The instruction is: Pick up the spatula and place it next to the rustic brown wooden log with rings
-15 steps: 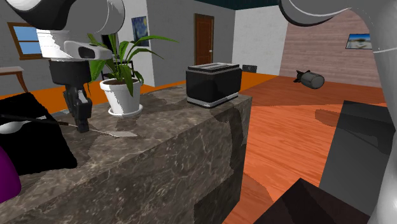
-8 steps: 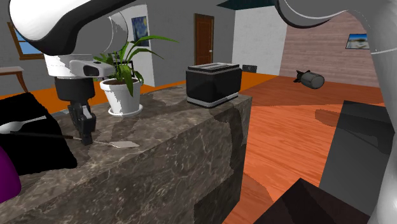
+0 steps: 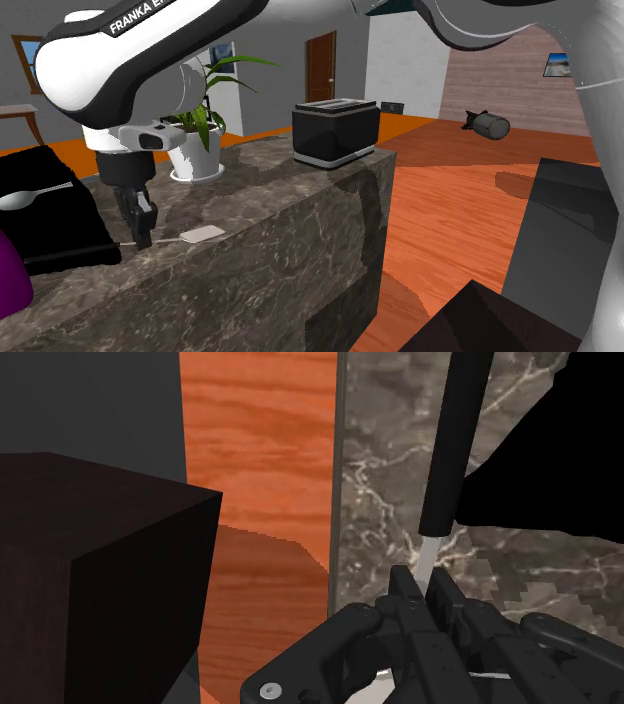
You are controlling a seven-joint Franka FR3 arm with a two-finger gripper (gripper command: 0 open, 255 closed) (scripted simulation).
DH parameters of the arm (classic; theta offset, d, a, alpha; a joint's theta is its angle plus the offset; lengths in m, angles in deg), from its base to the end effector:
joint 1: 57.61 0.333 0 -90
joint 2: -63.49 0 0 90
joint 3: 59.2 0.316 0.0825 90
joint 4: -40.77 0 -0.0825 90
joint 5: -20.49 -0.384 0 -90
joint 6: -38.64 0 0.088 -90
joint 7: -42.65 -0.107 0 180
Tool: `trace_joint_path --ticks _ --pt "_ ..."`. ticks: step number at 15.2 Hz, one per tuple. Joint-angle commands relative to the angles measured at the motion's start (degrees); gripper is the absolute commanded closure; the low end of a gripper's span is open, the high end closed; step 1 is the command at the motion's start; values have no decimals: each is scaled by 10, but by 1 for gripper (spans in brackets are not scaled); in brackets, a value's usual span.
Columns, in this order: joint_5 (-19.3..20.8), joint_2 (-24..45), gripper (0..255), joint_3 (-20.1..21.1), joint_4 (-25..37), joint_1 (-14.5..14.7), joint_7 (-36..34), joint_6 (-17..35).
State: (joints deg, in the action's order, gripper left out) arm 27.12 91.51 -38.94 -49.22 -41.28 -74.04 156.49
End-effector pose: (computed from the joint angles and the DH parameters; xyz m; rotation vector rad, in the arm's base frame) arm 0.5736 0.3765 0.3750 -2.3843 1.9795 0.0801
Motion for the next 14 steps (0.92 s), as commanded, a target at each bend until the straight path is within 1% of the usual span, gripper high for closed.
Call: trace_joint_path --ticks 1,4,12,13,14 --pt "2 7 255 -1 -4 1 -1 11" --pt "6 15 255 -3 -14 2 -2 29" --pt "5 15 255 -3 -14 2 -2 28" --pt "5 15 0 -3 -14 2 -2 28" --pt "5 15 0 -3 -14 2 -2 28"
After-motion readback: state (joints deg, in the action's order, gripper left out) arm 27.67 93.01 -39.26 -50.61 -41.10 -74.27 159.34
